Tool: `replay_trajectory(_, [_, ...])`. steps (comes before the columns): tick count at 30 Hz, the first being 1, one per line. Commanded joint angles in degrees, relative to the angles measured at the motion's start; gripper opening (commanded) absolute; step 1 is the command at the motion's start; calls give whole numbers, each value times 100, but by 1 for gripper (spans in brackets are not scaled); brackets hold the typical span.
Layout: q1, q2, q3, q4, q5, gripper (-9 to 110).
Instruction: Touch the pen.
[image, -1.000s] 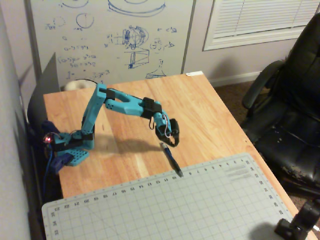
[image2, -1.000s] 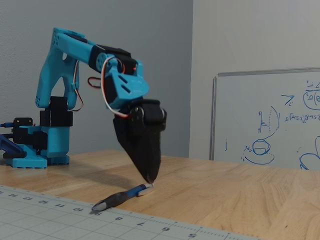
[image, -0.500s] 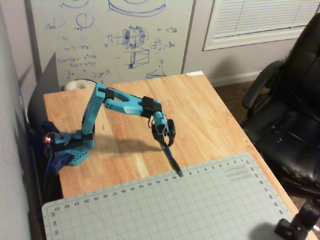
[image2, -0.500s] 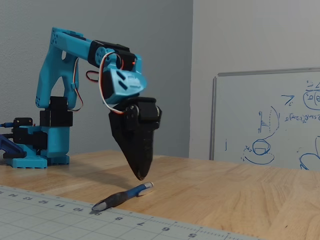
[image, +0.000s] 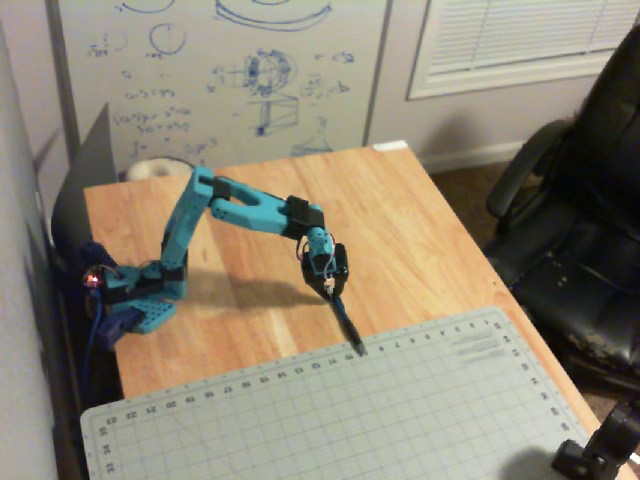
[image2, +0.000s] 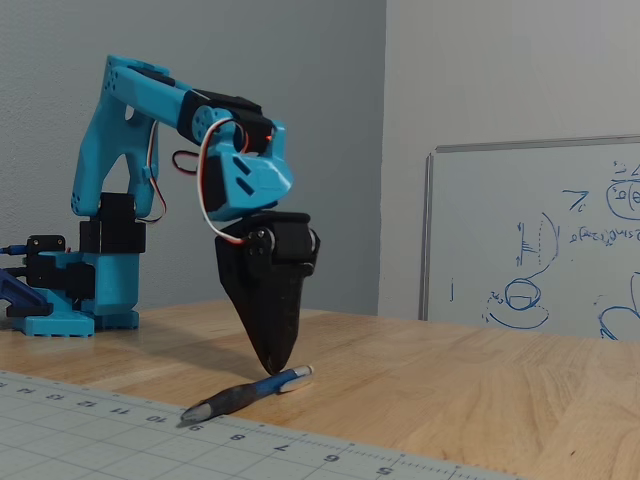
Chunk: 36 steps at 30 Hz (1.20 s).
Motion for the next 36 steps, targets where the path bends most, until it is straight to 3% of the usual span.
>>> replay_trajectory(1, [26,185,-457,0,-26,1])
replay_trajectory(36, [9,-158,-773,9,-26,1])
